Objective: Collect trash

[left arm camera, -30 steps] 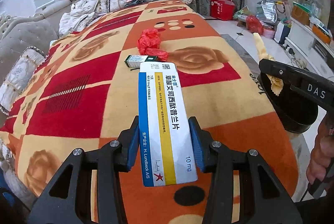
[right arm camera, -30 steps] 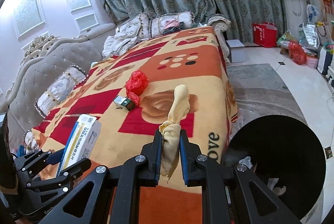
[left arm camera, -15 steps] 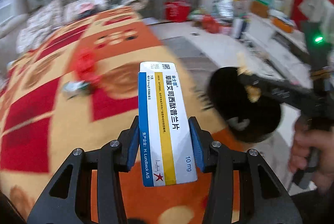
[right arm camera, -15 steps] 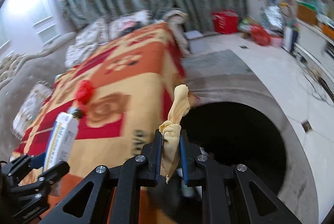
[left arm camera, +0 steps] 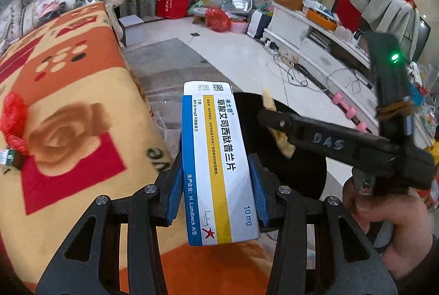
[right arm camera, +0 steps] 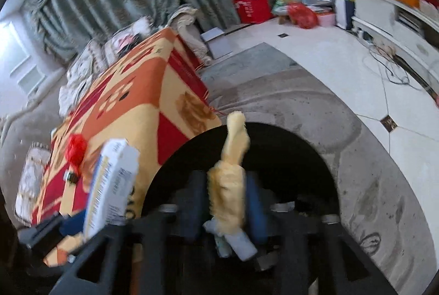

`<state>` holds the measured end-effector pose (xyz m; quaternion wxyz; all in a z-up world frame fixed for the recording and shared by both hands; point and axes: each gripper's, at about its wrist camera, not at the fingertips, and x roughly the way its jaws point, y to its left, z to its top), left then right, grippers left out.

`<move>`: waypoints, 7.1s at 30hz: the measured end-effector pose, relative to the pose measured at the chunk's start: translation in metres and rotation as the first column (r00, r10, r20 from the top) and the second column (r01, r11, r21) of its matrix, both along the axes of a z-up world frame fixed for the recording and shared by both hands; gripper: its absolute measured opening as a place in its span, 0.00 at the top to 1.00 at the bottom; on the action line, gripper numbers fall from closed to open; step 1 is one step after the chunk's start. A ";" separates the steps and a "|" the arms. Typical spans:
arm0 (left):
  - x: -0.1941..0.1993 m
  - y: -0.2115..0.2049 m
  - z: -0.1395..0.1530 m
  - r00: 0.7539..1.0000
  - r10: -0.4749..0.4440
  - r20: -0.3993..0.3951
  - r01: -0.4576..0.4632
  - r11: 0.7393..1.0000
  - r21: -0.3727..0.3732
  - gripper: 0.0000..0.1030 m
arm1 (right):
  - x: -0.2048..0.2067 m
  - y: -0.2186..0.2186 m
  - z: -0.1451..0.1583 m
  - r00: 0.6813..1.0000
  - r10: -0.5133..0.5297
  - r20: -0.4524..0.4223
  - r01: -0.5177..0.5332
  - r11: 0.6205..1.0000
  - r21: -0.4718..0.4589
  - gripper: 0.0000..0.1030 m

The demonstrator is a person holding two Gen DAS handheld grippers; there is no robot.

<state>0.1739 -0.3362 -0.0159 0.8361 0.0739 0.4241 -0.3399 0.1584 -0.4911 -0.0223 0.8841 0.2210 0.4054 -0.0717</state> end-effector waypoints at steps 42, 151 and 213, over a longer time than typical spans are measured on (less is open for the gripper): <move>0.178 0.292 -0.015 0.774 0.626 0.098 -0.633 0.767 0.105 0.37 | 0.050 0.150 -0.006 0.944 0.329 0.020 -0.326 0.941 -0.091 0.42; 0.000 0.212 -0.002 0.922 0.357 0.146 -0.371 0.925 0.079 0.80 | -0.003 0.183 0.020 0.891 0.439 0.119 -0.408 0.887 -0.217 0.65; -0.119 0.131 0.112 0.945 0.247 0.214 -0.257 0.966 0.022 0.14 | -0.101 0.132 0.118 0.995 0.078 -0.058 -0.093 0.936 -0.341 0.13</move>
